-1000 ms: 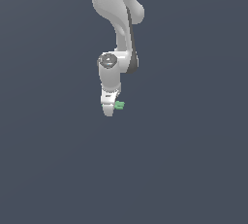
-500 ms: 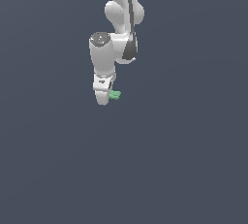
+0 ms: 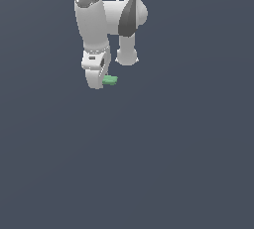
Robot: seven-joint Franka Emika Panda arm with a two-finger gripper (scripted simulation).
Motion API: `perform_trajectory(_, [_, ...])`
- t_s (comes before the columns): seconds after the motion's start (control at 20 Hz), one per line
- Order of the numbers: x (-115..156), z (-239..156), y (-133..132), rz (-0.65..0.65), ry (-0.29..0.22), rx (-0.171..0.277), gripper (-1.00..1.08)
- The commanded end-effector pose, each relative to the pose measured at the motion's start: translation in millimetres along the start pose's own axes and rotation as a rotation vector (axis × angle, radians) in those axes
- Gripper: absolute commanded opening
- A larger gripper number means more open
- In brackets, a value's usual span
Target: Pick up the object and move it to a goal position.
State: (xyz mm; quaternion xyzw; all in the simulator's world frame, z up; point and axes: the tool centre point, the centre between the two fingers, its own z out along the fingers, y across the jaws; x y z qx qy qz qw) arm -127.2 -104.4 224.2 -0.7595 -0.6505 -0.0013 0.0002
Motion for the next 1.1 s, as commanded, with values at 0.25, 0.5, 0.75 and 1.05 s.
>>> perform_trajectory(0.25, [-19, -70, -4, 0.0, 0.002, 0.0, -1.0])
perform_trajectory(0.5, [-29, -104, -6, 0.001, 0.0, 0.001, -1.0])
perform_trajectory(0.75, [-36, -125, -6, 0.002, -0.001, 0.001, -1.0])
perform_trajectory(1.05, [-39, -134, -5, 0.003, -0.002, 0.001, -1.0])
